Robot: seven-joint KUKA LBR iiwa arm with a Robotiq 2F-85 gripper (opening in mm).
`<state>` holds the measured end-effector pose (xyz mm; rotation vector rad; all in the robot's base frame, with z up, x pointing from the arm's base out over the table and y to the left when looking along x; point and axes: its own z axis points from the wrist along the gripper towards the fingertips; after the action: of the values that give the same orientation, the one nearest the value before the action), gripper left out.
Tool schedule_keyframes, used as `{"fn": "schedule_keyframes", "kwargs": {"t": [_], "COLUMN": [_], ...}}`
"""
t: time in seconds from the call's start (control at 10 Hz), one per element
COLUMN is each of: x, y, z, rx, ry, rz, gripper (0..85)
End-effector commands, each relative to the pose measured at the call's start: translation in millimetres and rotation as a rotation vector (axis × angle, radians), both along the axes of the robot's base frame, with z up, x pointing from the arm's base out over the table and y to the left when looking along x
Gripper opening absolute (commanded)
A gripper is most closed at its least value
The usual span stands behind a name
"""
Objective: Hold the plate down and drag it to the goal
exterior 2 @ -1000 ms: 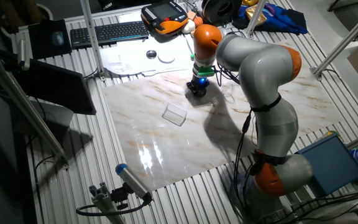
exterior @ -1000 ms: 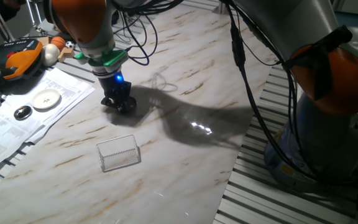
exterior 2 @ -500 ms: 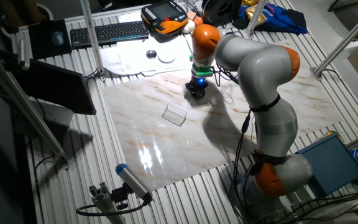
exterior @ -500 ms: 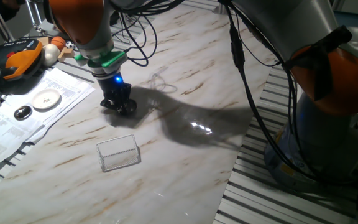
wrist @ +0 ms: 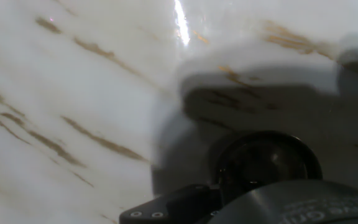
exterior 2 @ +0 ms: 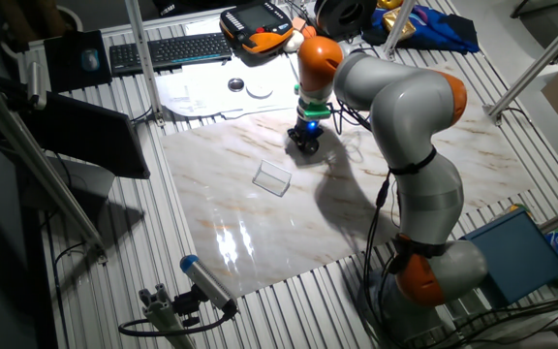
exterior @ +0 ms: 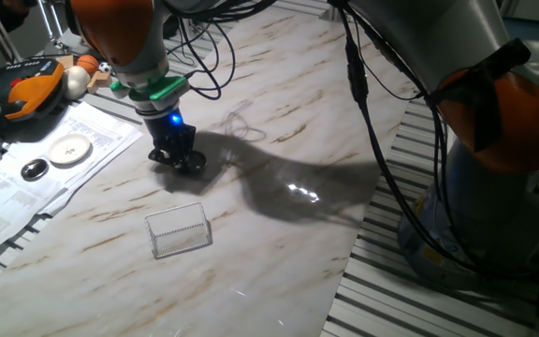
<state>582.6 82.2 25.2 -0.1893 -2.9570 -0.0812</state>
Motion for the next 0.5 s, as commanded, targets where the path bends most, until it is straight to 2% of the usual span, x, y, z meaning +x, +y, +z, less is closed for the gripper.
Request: {"fn": "schedule_keyframes", "kwargs": {"t": [0.0,0.4], "x": [-0.7,-8.0], "y": [2.1,16.8], "z": [0.6,1.7], "rx": [0.001,-0.003], "ry": [0.001,0.006], "rz": [-0.004,-0.027], "gripper": [0.0,0.0]}}
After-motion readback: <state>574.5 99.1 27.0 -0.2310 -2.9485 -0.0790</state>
